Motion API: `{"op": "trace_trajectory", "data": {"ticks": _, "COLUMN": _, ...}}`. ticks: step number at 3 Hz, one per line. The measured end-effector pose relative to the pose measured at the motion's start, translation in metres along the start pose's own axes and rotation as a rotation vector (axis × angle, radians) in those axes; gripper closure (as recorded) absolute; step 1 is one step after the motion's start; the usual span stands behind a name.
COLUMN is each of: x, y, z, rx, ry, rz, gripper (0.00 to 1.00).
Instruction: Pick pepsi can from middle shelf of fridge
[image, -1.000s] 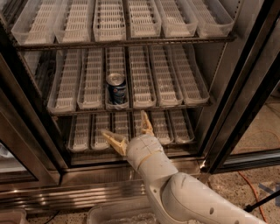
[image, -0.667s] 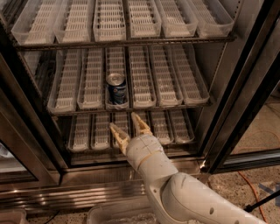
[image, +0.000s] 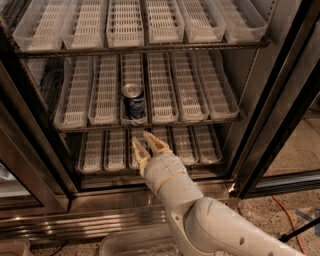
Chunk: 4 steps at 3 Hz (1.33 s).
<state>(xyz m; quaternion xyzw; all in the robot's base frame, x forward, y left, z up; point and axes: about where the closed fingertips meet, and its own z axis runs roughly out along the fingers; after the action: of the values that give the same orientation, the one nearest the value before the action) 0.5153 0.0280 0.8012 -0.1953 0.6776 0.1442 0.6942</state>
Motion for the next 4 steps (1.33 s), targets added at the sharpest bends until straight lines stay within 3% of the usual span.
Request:
{"op": "trace_trajectory", "data": {"ticks": 1, "x": -0.001, "y": 0.001, "z": 0.002, "rx": -0.005, "ry": -0.006, "rz": -0.005, "gripper": 0.41}}
{"op": "trace_trajectory", "data": {"ticks": 4, "x": -0.012, "y": -0.015, "z": 0.017, "rx": 0.016, "ry": -0.054, "rz": -0.036, "gripper": 0.4}}
